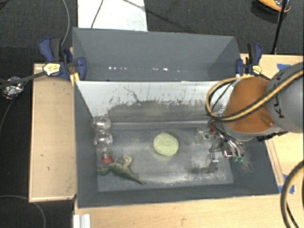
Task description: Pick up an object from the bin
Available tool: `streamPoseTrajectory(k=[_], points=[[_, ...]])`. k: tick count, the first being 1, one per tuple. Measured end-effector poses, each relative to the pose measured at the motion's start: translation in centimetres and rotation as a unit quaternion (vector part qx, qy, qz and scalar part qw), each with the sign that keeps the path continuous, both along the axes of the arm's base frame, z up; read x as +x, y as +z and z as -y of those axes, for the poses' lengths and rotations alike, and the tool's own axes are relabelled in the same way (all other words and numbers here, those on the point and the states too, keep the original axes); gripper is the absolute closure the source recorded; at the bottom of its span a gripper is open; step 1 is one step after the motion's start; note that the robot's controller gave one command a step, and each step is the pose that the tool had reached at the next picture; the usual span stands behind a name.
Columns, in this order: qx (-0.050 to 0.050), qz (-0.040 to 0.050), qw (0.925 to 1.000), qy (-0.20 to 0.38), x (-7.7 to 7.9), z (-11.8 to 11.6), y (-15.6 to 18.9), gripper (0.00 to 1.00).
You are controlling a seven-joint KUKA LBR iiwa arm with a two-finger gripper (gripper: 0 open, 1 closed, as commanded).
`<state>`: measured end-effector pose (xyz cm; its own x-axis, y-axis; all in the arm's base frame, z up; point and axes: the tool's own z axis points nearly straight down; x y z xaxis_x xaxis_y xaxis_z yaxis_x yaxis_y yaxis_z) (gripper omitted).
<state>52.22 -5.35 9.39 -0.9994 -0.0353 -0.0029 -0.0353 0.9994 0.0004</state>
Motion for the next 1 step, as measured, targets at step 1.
streamPoseTrajectory(k=[1], points=[[0.0,0.0016,0.9994,-0.036,1.02,-0.58,-1.33,0.0]])
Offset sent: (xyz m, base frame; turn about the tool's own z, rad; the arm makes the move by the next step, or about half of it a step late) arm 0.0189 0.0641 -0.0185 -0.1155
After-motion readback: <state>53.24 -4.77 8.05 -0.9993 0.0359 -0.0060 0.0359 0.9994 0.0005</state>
